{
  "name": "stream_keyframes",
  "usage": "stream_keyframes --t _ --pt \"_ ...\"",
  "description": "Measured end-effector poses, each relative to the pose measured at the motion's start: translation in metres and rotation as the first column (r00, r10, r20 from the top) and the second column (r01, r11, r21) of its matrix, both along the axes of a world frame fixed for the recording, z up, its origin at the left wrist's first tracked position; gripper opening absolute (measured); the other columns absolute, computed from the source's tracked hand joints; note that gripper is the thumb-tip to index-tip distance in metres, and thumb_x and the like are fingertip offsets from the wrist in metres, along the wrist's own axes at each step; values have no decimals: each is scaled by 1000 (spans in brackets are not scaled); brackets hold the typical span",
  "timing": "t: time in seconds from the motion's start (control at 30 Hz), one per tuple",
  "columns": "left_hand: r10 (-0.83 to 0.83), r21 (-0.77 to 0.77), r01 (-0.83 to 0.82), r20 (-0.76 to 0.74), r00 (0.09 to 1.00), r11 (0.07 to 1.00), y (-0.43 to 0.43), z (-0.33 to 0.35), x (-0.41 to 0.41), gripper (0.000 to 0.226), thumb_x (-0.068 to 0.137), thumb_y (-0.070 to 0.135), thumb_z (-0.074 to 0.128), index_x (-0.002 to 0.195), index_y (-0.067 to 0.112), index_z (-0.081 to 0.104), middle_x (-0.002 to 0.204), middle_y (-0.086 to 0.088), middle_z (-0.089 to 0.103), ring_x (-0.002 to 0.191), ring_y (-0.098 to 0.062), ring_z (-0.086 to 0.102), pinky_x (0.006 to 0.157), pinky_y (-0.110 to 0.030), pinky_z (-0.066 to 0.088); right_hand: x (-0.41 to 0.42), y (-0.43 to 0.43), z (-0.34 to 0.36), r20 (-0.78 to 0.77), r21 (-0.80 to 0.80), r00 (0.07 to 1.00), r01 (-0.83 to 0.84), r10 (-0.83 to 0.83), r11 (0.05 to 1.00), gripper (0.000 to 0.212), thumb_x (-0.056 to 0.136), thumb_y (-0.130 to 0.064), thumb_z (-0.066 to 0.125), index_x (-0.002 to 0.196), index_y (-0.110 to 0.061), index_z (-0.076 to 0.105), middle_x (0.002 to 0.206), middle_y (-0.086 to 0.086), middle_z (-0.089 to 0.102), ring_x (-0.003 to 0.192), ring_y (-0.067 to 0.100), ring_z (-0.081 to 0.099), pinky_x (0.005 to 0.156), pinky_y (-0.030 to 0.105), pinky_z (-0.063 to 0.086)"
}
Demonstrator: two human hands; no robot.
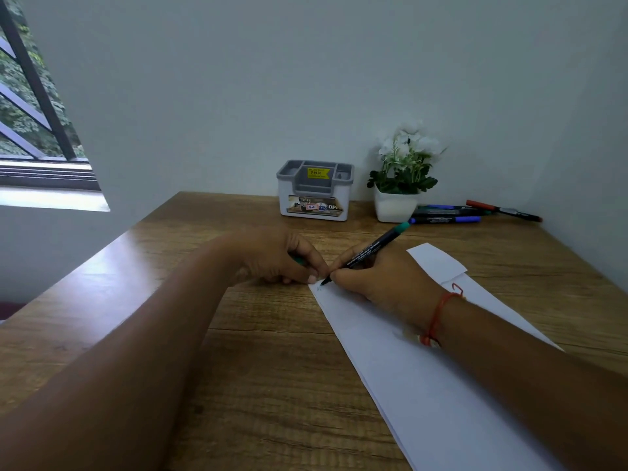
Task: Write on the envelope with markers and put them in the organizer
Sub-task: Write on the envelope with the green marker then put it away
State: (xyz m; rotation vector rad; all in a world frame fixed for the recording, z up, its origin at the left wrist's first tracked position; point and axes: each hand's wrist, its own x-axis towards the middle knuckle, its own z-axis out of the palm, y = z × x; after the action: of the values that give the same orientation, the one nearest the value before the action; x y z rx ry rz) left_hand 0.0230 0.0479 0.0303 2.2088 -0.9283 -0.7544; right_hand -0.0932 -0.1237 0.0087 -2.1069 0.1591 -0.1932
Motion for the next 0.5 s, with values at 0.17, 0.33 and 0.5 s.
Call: stream_keyframes --t 0.17,0.33,0.5 --pt "-8 -3 8 -3 1000 1000 0 1 -1 21 87 12 70 94 31 77 85 -9 66 59 -5 50 59 -25 38 5 1 1 -50 -40 999 6 -8 999 7 79 -22 70 78 -21 77 69 -6 71 67 6 64 66 32 55" --pt "-9 5 9 2 1000 1000 0 2 -2 20 87 12 69 97 28 76 83 -6 64 57 -3 49 56 -22 38 3 1 -1 -7 -47 1000 0 0 999 9 81 -20 69 82 -19 77 68 -7 70 66 4 62 62 28 52" --pt "-4 -2 4 3 1000 1000 -1 3 -3 22 87 9 69 96 29 76 79 3 66 56 -2 49 53 -18 39 3 0 1 -38 -42 999 2 -4 999 8 82 -21 67 78 -18 73 61 -7 65 61 6 59 62 31 50"
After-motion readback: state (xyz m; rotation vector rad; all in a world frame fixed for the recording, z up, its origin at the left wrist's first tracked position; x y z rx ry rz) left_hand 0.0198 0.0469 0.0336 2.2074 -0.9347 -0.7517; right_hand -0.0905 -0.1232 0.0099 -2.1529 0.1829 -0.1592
